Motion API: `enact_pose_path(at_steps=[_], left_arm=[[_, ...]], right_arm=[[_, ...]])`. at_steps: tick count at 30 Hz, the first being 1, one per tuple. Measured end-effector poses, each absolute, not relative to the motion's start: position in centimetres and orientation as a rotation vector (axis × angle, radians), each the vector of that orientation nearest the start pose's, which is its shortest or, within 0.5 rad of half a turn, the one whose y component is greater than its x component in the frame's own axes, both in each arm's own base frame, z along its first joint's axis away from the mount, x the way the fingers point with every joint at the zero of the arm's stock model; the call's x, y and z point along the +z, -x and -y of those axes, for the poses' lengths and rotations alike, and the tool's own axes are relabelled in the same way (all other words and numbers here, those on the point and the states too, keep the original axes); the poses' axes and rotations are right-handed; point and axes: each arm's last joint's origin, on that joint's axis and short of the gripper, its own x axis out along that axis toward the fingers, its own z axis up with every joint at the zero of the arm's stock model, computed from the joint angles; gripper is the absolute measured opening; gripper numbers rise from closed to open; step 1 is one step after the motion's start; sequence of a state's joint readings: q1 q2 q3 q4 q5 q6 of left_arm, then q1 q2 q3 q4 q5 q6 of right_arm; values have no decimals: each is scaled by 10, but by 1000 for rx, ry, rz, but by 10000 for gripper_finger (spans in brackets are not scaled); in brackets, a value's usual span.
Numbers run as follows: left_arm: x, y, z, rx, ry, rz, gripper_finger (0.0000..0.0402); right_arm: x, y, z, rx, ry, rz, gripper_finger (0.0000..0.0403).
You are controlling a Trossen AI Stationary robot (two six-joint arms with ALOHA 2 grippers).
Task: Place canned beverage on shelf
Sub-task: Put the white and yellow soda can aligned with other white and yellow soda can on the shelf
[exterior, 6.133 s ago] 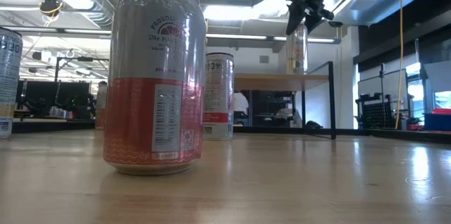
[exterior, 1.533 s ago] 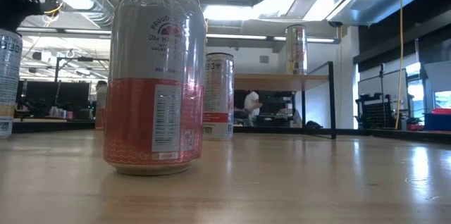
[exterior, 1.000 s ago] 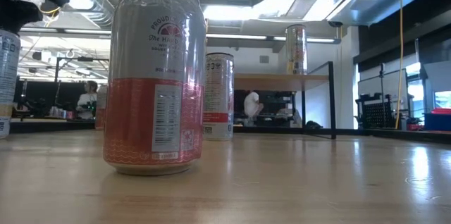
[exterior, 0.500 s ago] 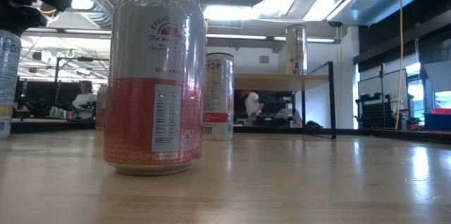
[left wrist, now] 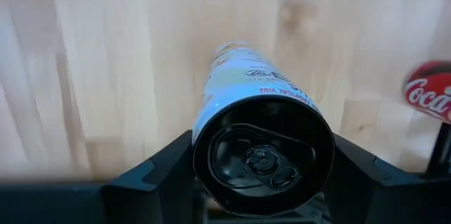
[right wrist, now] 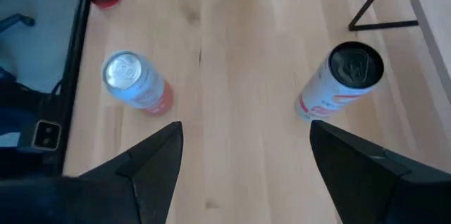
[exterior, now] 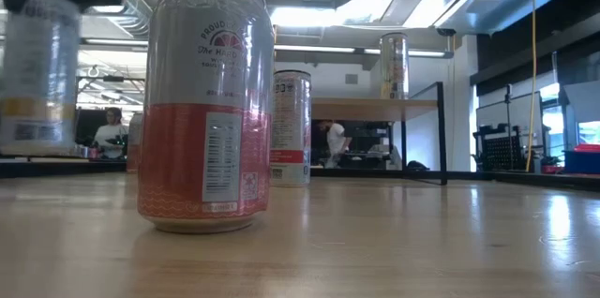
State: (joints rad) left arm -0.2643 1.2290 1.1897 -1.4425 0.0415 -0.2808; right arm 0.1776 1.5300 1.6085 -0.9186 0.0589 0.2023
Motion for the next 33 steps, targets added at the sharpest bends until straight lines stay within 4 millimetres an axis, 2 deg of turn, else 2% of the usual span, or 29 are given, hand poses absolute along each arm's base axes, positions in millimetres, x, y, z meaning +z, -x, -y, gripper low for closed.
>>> enact_pose_path(at_steps=[4,8,11,15,23,33], left_arm=[[313,-203,62,-162,-120,-1509,221],[309,-225,74,-283,-290,-1491,221],[301,-233,82,-383,-397,-1492,221],[292,-240,96,-516,-488,-1463,221],[277,-247,118,-681,-629,-1445,222],[271,-256,128,-682,-661,-1377,298]], right_arm=[[368,-319,-56,25,-104,-828,298],[360,-331,-69,53,-112,-817,298],[353,-340,-83,83,-120,-799,298],[346,-351,-96,86,-160,-768,298],[335,-364,-99,52,-272,-762,298],[330,-367,-100,49,-279,-770,298]])
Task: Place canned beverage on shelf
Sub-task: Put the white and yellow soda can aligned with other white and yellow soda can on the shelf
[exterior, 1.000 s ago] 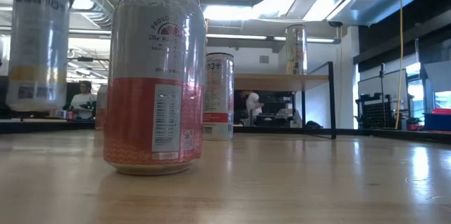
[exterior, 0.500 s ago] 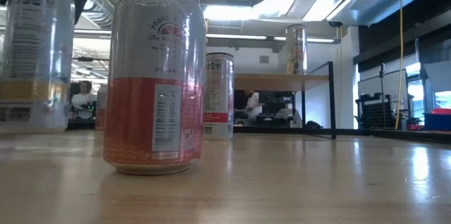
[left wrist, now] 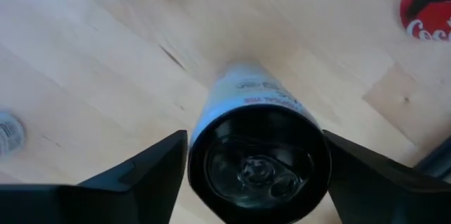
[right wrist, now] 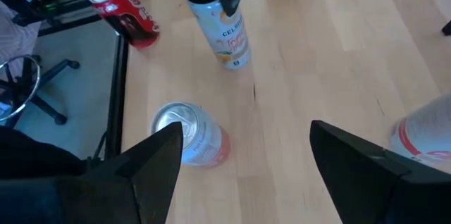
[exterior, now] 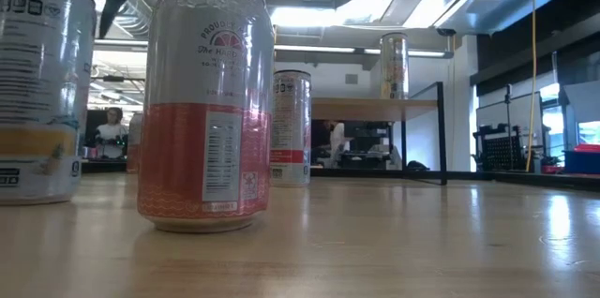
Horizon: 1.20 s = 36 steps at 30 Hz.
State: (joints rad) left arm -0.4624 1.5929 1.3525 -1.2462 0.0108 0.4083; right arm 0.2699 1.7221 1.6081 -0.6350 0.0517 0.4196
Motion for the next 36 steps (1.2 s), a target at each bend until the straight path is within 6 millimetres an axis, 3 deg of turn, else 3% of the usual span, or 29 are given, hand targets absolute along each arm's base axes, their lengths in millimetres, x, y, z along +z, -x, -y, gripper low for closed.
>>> enact_pose_path(at_steps=[6,12,16,20,26,36], left_arm=[[284,-255,128,-588,-591,-1406,310],[327,-253,129,-398,-344,-1363,311],[354,-229,134,-175,-49,-1226,312],[362,-189,145,56,179,-1029,312],[341,-150,168,176,439,-883,312],[258,-129,198,406,513,-896,308]], right_arm=[[331,-368,-100,35,-269,-762,298],[331,-368,-99,34,-270,-757,298],[331,-374,-100,27,-274,-709,298],[325,-386,-104,38,-292,-664,298],[313,-406,-109,57,-307,-615,298],[285,-441,-117,41,-244,-536,298]])
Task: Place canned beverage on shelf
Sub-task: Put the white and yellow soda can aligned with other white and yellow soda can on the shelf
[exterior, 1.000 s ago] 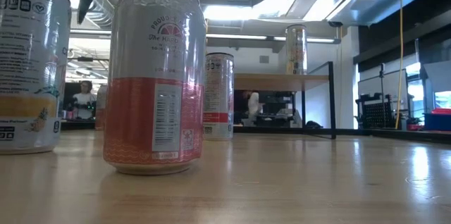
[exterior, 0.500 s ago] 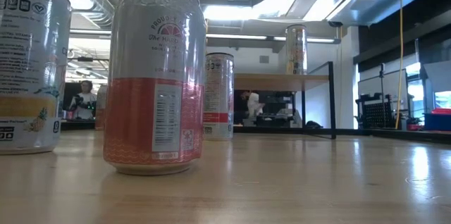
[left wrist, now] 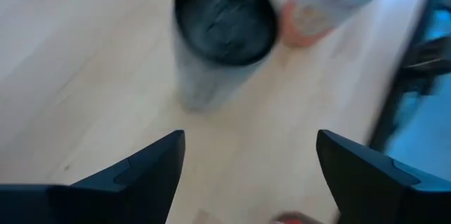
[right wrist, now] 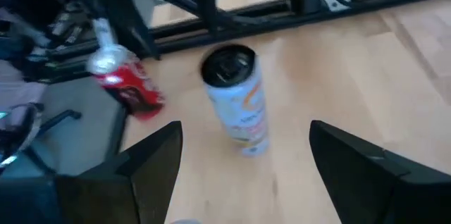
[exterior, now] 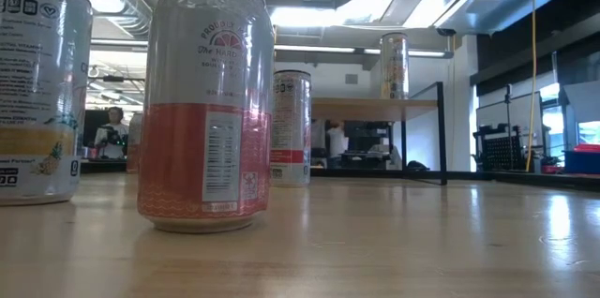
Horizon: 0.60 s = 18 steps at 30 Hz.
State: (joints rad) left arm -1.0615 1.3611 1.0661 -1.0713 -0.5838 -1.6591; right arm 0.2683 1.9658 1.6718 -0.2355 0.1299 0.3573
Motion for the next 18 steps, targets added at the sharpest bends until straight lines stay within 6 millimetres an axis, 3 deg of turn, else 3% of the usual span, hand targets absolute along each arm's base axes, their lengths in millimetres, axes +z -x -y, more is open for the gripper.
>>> enact_pose_path(at_steps=[8,18], left_arm=[[220,-131,201,521,450,-854,308],[216,-134,202,538,422,-800,308]], right_arm=[[249,-469,-116,-113,-176,-429,298],[218,-494,-91,-191,-202,-351,298]])
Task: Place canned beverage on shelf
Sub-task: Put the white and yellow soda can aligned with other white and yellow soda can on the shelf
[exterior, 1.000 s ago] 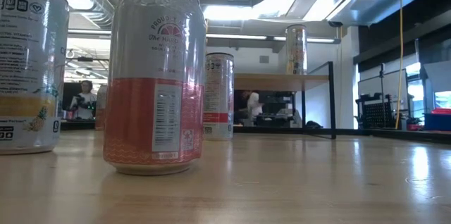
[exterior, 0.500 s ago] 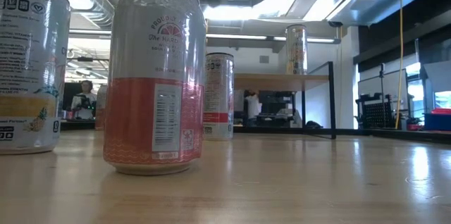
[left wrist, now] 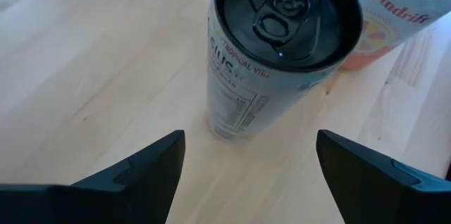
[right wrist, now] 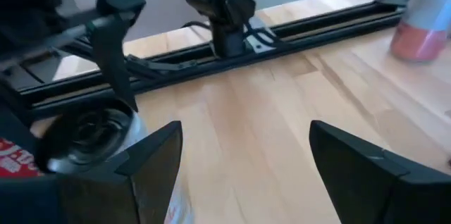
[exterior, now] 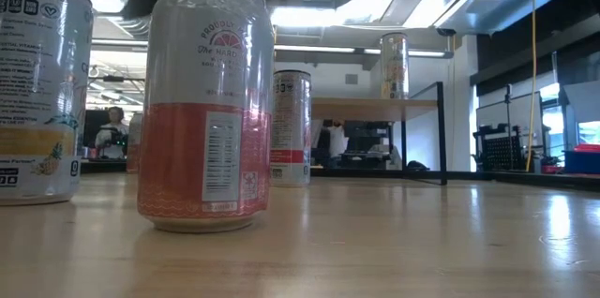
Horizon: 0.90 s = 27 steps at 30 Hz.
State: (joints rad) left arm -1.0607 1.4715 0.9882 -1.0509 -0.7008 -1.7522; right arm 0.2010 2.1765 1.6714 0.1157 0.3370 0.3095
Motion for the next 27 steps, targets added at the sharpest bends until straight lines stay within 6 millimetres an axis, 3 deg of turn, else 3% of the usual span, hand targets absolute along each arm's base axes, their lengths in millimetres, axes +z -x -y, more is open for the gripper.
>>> enact_pose_path(at_steps=[4,27], left_arm=[[216,-135,202,539,421,-795,308],[217,-148,191,589,385,-750,308]], right_arm=[[209,-500,-90,-145,-223,-322,298],[207,-499,-96,-102,-220,-345,298]])
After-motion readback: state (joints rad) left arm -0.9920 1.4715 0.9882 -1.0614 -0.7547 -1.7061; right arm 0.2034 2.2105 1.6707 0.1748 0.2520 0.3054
